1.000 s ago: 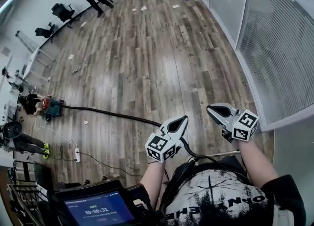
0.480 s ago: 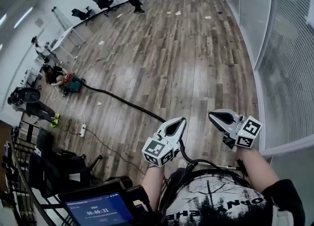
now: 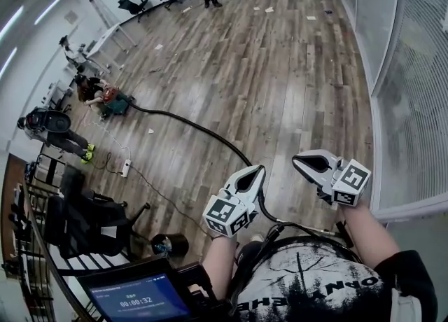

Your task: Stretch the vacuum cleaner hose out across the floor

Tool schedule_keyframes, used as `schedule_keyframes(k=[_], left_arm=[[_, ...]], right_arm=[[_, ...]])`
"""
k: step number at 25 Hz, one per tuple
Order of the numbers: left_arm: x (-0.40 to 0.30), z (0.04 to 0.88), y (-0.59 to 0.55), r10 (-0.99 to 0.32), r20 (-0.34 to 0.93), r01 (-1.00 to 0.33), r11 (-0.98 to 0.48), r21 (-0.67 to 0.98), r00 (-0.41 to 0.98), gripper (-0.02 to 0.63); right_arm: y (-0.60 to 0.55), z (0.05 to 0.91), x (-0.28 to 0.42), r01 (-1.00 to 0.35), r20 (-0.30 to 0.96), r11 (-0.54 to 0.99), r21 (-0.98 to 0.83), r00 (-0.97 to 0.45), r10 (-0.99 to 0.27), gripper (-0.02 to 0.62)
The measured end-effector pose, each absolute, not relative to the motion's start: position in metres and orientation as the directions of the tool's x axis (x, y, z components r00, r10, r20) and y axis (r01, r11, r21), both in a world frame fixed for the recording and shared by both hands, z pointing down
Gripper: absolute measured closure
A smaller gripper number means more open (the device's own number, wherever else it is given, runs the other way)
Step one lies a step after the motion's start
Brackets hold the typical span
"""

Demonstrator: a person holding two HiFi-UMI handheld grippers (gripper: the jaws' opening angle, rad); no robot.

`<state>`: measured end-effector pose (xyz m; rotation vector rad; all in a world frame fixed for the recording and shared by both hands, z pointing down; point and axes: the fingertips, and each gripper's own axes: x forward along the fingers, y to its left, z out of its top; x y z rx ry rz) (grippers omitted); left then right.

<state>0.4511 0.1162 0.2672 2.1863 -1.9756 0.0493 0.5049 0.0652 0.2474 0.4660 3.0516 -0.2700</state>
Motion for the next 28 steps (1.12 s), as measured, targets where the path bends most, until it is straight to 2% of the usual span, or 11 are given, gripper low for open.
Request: schedule_keyframes(k=[9, 28], left_arm=[[0.423, 0.256, 0.138, -0.978, 0.138, -0.985, -0.144, 0.093, 0.156, 0.606], [0.392, 0.261, 0.175, -0.983, 0.131, -0.988, -0.114, 0.108, 0.128, 0.606]], right_arm=[[0.087, 0.254, 0.478, 0.223, 0.004, 0.973, -0.066, -0.975, 0.224, 0.589], [0.124, 0.265, 0.445, 0.229, 0.067, 0.973, -0.002, -0.971, 0.228, 0.589]])
